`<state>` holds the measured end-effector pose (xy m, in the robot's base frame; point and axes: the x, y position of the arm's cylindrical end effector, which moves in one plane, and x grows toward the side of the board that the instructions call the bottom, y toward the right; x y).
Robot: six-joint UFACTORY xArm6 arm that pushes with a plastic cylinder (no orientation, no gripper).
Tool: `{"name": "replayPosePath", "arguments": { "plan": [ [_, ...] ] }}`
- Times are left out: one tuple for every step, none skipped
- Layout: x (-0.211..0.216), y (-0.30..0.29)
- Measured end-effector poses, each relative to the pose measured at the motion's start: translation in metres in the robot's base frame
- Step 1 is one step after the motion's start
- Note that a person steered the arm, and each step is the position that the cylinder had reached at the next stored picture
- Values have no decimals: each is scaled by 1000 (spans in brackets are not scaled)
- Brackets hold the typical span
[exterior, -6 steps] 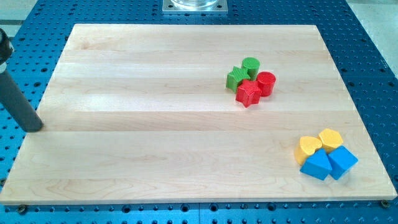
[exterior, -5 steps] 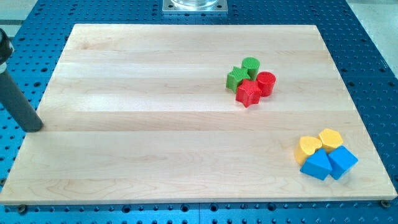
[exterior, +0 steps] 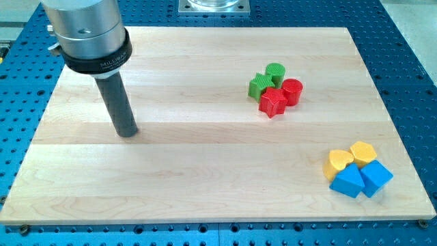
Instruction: Move your hand diagonally top right to the green circle
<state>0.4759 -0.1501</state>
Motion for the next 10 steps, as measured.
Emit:
{"name": "replayPosePath", "arguments": {
  "plan": [
    [0,-9],
    [10,-16],
    [13,-24],
    [13,-26],
    [13,-23],
    [-23,27],
    [-100,119],
    [-170,176],
    [-219,289],
    [-222,352]
  ]
}}
